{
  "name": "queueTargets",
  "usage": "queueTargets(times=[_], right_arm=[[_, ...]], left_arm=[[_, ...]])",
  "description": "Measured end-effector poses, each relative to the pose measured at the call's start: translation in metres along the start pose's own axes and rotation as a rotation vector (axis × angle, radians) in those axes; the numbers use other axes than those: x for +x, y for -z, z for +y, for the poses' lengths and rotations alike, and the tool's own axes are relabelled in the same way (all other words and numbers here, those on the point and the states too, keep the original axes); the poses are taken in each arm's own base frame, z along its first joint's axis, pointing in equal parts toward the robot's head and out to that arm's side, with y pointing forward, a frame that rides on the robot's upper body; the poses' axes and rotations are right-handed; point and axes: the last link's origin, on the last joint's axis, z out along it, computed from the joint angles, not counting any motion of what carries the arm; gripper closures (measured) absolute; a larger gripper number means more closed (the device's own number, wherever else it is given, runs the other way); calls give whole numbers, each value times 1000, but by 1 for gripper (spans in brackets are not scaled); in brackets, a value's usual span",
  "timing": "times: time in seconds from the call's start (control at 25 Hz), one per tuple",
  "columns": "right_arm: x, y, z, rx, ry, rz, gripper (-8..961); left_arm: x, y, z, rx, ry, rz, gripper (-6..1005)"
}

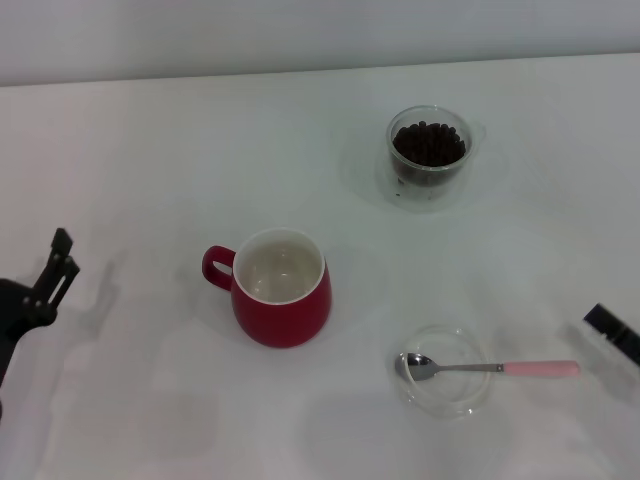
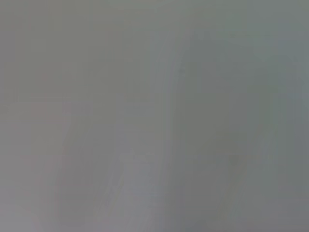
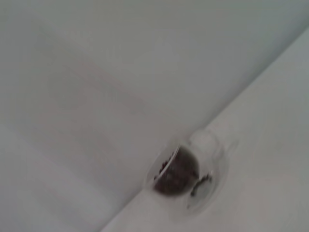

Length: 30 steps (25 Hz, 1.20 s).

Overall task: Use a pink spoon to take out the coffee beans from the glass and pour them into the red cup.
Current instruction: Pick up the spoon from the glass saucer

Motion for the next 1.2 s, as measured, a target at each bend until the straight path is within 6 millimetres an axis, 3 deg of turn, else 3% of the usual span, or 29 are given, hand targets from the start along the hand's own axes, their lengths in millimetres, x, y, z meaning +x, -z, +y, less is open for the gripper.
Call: queueTargets(times=[0.52, 0.92, 1.2], right_arm=[[23, 4, 10, -28, -48, 48, 96], [30, -11, 16, -78, -31, 131, 118], [32, -19, 16, -90, -22, 174, 258]], left_arm=[[4, -14, 10, -38, 14, 15, 126], [5, -14, 10, -40, 14, 15, 125], [5, -15, 10, -43, 14, 16, 126]])
